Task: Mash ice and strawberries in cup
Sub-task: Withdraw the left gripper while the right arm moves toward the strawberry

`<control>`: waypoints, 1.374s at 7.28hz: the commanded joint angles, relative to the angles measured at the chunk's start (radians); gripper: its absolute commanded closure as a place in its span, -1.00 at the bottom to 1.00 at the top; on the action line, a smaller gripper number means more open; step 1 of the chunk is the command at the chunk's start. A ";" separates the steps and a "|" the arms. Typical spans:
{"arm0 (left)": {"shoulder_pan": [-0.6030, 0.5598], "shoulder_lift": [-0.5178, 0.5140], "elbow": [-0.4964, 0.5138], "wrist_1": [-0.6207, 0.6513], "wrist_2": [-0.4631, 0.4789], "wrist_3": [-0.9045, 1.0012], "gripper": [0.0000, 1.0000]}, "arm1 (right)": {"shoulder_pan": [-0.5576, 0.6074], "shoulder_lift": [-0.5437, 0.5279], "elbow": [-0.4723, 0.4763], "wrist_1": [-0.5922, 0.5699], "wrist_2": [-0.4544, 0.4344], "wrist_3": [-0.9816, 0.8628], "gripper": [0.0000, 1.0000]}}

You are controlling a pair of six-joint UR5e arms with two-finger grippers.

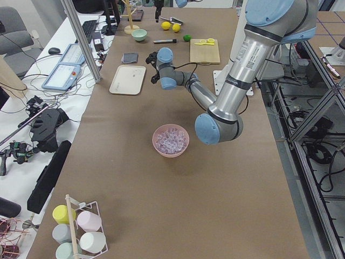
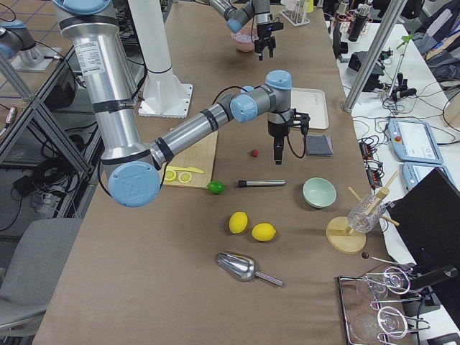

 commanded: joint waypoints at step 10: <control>-0.651 0.187 0.013 0.667 -0.282 0.992 -0.93 | -0.271 0.132 -0.004 0.008 0.009 0.242 -1.00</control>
